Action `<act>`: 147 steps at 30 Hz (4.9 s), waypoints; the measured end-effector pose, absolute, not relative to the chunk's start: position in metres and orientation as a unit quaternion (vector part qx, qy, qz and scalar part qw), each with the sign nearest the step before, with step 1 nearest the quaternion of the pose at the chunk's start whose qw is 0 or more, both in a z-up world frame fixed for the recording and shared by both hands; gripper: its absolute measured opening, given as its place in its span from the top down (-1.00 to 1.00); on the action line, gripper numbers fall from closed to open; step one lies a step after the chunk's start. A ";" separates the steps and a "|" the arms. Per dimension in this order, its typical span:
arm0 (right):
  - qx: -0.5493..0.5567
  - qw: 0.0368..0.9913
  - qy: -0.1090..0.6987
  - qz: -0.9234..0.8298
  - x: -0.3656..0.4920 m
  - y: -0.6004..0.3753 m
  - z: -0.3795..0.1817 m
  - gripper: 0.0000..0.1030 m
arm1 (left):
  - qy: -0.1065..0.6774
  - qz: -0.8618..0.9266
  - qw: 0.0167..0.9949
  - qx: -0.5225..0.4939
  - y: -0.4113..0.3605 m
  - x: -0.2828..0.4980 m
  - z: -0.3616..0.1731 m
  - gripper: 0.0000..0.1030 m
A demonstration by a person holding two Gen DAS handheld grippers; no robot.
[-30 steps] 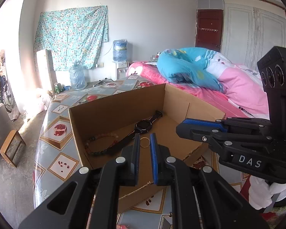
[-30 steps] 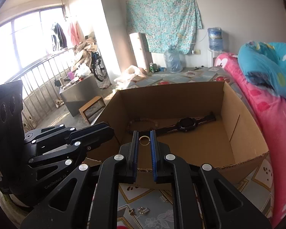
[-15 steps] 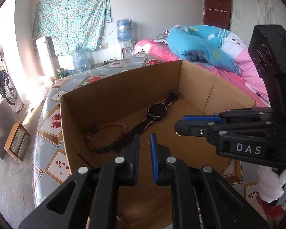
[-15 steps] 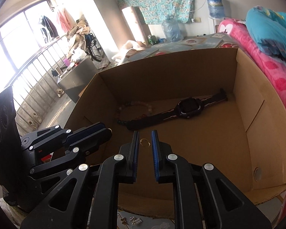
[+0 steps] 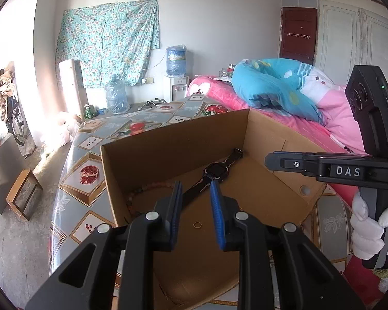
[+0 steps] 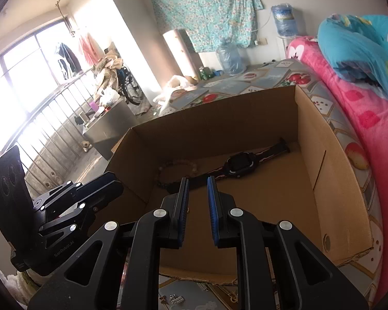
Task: Organize jewelry
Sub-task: 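Move the left gripper back over the table toward the gold charms, then lower the left gripper onto a small gold chain charm and close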
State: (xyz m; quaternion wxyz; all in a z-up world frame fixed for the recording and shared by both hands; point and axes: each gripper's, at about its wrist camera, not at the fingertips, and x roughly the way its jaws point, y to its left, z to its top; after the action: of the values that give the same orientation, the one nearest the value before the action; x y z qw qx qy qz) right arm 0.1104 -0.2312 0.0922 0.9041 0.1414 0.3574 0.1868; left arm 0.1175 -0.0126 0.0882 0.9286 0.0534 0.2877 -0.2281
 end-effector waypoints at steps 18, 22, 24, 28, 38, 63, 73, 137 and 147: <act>0.160 0.919 0.283 0.225 0.030 -0.263 0.116 0.41 | 0.269 -0.297 0.916 0.021 0.002 0.037 0.086 0.41; 0.152 0.920 0.292 0.214 -0.005 -0.263 0.099 0.40 | 0.312 -0.327 0.891 0.026 -0.010 0.020 0.061 0.41; 0.151 0.916 0.310 0.203 -0.017 -0.259 0.084 0.37 | 0.337 -0.336 0.879 0.034 -0.019 0.012 0.045 0.41; 0.163 0.896 0.368 0.188 -0.026 -0.246 0.042 0.37 | 0.374 -0.336 0.863 0.040 -0.031 0.003 0.014 0.41; 0.175 0.868 0.424 0.192 -0.017 -0.226 -0.004 0.52 | 0.395 -0.292 0.867 0.087 -0.046 0.013 -0.010 0.41; 0.183 0.857 0.437 0.202 -0.013 -0.224 -0.018 0.51 | 0.411 -0.277 0.858 0.135 -0.064 0.030 -0.017 0.82; 0.158 0.865 0.431 0.203 -0.016 -0.212 -0.010 0.50 | 0.423 -0.269 0.860 0.095 -0.042 0.026 -0.013 0.90; -0.066 0.882 0.433 0.176 -0.011 -0.066 -0.004 0.91 | 0.402 -0.245 0.882 0.012 0.013 0.022 0.004 0.90; -0.038 0.887 0.435 0.149 -0.013 -0.088 0.001 0.79 | 0.418 -0.283 0.863 0.030 -0.007 0.014 -0.007 0.90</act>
State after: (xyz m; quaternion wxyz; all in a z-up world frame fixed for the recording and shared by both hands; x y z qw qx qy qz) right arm -0.0130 -0.0883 0.0014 0.8873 -0.0375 0.4349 0.1489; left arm 0.0144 -0.0074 -0.0065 0.8631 0.0296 0.4175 -0.2825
